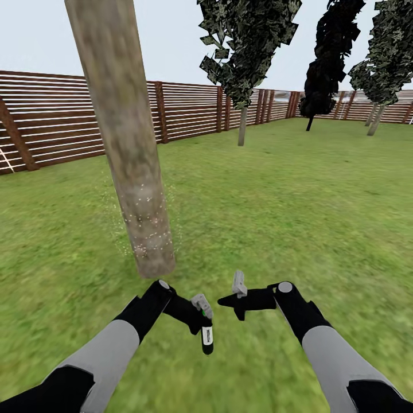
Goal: In the garden, pick up the pesticide atomizer on the floor and spray pesticide onto both trees until each tree trunk is fully covered.
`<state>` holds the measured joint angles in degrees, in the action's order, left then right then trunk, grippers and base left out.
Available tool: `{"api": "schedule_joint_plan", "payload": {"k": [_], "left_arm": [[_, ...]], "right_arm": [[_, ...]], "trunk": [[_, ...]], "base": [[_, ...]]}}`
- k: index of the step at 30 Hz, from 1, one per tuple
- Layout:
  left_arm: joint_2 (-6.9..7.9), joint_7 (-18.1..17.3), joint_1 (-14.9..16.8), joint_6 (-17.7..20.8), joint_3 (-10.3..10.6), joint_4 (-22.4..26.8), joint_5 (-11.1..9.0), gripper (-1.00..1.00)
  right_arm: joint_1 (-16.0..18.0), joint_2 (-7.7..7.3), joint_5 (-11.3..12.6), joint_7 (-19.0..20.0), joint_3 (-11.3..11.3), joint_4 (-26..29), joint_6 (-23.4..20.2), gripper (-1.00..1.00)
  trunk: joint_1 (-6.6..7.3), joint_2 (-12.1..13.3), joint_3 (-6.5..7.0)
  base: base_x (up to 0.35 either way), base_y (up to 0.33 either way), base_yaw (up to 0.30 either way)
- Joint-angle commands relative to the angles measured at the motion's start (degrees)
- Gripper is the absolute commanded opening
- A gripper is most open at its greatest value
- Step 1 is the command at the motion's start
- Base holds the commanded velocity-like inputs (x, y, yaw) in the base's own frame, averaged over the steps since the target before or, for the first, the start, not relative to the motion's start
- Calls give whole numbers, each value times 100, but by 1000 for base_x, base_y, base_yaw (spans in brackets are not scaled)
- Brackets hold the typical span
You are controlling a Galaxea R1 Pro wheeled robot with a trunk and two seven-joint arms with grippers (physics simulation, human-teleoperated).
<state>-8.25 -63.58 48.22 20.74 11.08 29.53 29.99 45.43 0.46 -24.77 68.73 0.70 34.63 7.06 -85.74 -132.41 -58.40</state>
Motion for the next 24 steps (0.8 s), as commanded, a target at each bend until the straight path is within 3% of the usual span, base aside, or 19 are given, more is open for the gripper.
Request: {"api": "schedule_joint_plan", "payload": {"k": [1, 8, 13, 24], "left_arm": [[-1, 23, 2, 0, -1, 0, -2, -100], [-35, 80, 45, 0, -10, 36, -2, -100], [-85, 375, 65, 0, -26, 71, -10, -100], [-166, 399, 65, 1, -27, 71, -19, -100]], "right_arm": [[2, 4, -1, 0, 0, 0, -2, -100], [11, 12, 0, 0, 0, 0, -3, -100], [18, 15, 2, 0, 0, 3, -3, -100], [44, 45, 4, 0, 0, 6, -3, -100]], "trunk": [[0, 0, 0], [0, 0, 0], [0, 0, 0], [0, 0, 0]], "base": [[0, 0, 0], [0, 0, 0], [0, 0, 0], [0, 0, 0]]}}
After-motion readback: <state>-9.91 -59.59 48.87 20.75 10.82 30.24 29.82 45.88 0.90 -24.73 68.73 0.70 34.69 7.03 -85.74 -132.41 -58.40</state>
